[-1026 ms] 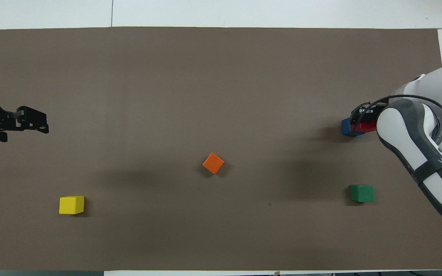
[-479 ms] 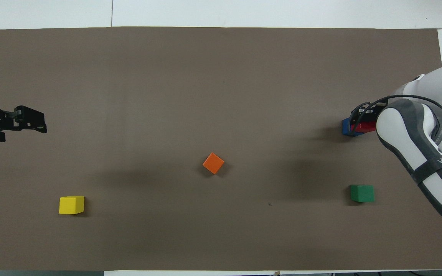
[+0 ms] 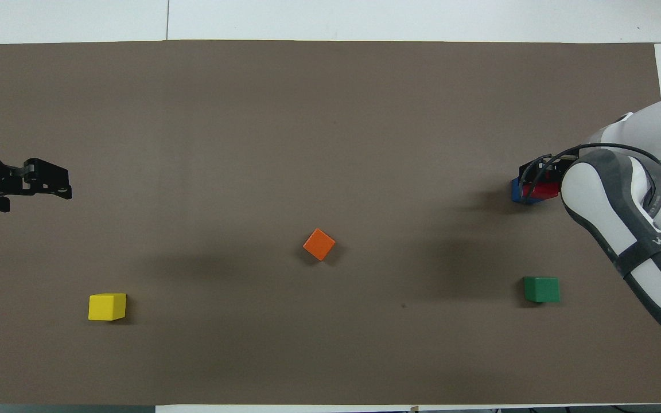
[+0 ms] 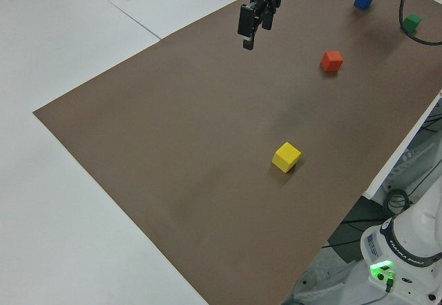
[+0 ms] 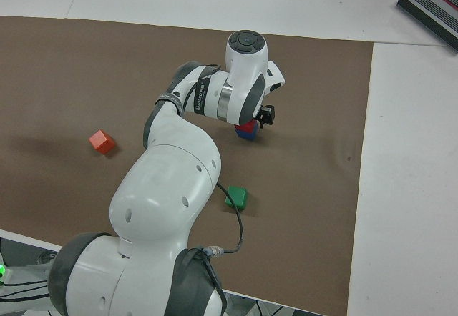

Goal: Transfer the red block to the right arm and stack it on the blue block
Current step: 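Lower the red block onto the blue block and open the right gripper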

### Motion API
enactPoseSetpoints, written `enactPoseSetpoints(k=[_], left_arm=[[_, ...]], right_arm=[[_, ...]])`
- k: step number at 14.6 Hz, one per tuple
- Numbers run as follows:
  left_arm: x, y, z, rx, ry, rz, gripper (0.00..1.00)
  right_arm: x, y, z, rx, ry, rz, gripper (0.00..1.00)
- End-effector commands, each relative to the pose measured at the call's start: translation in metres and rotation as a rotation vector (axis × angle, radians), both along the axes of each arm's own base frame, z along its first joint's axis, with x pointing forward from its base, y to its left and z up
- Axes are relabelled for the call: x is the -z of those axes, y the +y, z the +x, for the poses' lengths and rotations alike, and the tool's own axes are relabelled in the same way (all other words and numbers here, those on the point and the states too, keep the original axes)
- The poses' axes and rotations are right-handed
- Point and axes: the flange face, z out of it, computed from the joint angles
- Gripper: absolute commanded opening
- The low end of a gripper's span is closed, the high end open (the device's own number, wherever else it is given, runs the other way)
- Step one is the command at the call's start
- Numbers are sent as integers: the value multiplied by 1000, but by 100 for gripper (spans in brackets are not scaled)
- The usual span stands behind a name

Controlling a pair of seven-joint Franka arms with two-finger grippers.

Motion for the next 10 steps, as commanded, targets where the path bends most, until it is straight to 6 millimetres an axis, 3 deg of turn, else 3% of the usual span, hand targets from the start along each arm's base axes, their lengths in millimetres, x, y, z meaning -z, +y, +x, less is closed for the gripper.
enactPoseSetpoints(k=[1,4,10], left_arm=[[-5,-1,-1,5,2,-6,100],[-7,1,-2,2,-1,-5,100],[-7,8,-2,-11,0,-5,100]], right_arm=[[-6,-1,-2,-21,-21,-19,97],[-17,4,3,-24,-45,-20,97],[-84,9,2,-47,-146,-25,100]])
